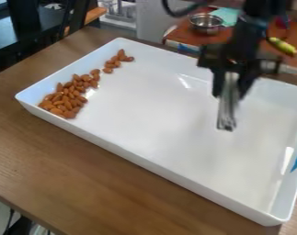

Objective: Sweep into pile

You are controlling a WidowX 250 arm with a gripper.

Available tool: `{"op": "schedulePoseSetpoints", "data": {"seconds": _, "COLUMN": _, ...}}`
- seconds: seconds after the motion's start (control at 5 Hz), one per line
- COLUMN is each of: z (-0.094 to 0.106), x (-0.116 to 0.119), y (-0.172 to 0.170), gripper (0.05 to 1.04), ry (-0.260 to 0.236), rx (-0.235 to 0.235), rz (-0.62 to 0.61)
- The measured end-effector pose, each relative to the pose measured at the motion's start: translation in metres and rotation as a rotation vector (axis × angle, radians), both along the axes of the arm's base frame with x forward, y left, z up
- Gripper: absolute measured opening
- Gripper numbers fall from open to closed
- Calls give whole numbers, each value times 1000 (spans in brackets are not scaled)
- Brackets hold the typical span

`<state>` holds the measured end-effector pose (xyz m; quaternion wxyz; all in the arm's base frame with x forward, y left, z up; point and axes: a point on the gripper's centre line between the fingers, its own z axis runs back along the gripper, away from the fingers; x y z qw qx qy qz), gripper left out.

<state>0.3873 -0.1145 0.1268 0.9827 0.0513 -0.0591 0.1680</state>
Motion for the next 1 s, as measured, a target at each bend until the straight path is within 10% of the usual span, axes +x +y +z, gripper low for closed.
{"op": "schedulePoseSetpoints", "data": {"seconds": 0.4, "z": -18, "x": -12, "y": -31, "gripper": 449, "ry": -34, "rx": 70, "rz": -48}}
{"op": "schedulePoseSetpoints", "data": {"seconds": 0.6, "z": -38, "x": -16, "y": -30, "gripper": 765, "ry": 25, "rx": 112, "rz": -52}}
{"op": "schedulePoseSetpoints", "data": {"seconds": 0.8, "z": -38, "x": -15, "y": -27, "gripper": 997, "ry": 48, "rx": 64, "rz": -70}}
{"op": "schedulePoseSetpoints", "data": {"seconds": 1.0, "z": 1, "x": -9, "y": 4, "gripper": 1006, "ry": 12, "rx": -66, "rz": -93}}
